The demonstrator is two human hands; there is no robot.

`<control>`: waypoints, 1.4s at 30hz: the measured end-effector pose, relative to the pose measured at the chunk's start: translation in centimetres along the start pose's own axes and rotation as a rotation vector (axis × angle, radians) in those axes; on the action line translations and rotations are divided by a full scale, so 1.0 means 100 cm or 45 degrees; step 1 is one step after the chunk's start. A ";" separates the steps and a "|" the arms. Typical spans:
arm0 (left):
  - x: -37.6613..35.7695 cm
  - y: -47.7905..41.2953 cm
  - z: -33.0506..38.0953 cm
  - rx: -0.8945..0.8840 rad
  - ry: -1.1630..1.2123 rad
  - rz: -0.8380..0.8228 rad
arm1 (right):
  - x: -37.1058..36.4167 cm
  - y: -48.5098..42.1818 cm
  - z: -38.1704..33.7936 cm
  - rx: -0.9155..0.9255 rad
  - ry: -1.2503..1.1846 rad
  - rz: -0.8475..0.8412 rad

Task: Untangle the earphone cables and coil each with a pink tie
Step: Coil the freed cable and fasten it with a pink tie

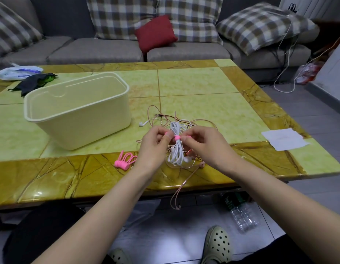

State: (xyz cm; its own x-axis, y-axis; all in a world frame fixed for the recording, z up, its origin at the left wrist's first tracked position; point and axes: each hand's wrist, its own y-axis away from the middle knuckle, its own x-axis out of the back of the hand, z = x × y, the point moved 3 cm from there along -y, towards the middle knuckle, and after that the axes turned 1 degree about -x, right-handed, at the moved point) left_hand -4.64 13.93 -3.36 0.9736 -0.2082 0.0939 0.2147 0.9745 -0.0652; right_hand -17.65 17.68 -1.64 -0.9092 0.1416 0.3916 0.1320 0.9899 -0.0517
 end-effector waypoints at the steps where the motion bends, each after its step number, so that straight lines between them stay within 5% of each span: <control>1: -0.001 0.001 -0.001 0.045 0.104 0.011 | 0.000 -0.001 0.000 -0.012 -0.059 -0.016; 5: -0.010 0.004 -0.009 0.376 0.541 -0.045 | -0.001 -0.001 0.000 -0.028 -0.094 0.001; 12: -0.013 0.007 -0.018 0.569 0.581 -0.199 | -0.002 0.004 0.010 0.048 0.293 0.030; 18: -0.012 0.007 -0.016 0.244 0.424 -0.215 | -0.003 0.001 0.016 0.005 0.343 0.025; 30: 0.000 0.003 -0.019 -0.125 -0.629 -0.398 | -0.010 0.013 0.030 -0.003 0.441 0.003; 42: 0.005 0.005 -0.021 -0.215 -0.550 -0.307 | -0.013 0.008 0.022 -0.231 0.065 -0.102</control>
State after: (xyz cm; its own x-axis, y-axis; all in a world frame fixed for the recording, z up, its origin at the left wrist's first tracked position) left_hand -3.85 14.18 -5.45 0.7815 -0.3369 0.5251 0.4732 0.8686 -0.1471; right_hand -17.23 18.33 -4.18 -0.8992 0.0572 0.4338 0.1331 0.9802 0.1465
